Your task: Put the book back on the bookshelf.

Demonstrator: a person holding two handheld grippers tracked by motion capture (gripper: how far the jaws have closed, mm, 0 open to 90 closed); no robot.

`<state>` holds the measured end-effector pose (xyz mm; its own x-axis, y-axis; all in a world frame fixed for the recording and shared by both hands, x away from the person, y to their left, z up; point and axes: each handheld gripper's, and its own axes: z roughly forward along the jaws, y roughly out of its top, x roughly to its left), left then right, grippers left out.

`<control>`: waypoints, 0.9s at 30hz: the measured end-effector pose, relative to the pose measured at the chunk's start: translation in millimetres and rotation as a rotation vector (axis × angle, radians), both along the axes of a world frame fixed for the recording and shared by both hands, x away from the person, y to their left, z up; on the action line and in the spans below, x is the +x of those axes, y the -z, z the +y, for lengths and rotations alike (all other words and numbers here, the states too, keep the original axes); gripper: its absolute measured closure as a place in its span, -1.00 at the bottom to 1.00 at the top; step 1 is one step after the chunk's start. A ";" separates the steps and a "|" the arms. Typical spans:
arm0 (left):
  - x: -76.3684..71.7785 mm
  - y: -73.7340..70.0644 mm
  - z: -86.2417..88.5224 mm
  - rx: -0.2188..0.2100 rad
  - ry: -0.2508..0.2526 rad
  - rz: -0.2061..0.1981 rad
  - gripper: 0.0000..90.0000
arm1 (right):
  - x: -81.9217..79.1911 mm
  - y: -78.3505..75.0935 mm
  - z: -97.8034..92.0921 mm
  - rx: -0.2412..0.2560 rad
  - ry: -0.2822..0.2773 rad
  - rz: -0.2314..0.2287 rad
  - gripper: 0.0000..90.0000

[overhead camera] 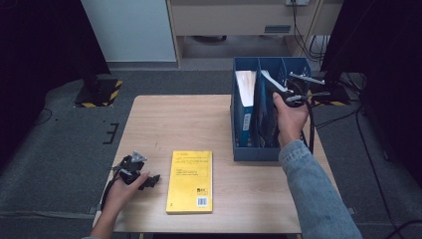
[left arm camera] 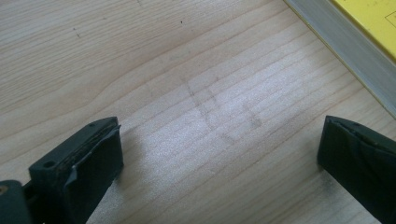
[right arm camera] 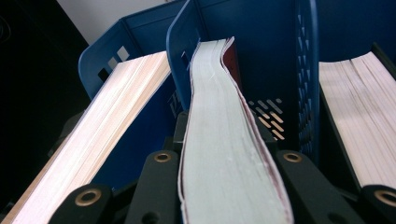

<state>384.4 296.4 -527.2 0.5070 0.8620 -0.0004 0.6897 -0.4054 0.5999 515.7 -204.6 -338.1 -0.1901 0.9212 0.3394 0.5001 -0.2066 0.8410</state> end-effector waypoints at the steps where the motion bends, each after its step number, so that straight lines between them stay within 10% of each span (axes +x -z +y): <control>1: -0.1 0.0 0.0 0.000 0.000 -0.001 -1.00 | 0.0 0.0 0.0 0.000 0.000 0.000 0.59; 27: -0.6 -0.1 -0.3 0.001 0.003 0.000 -1.00 | -4.3 2.7 -0.4 -0.016 -0.008 0.015 0.58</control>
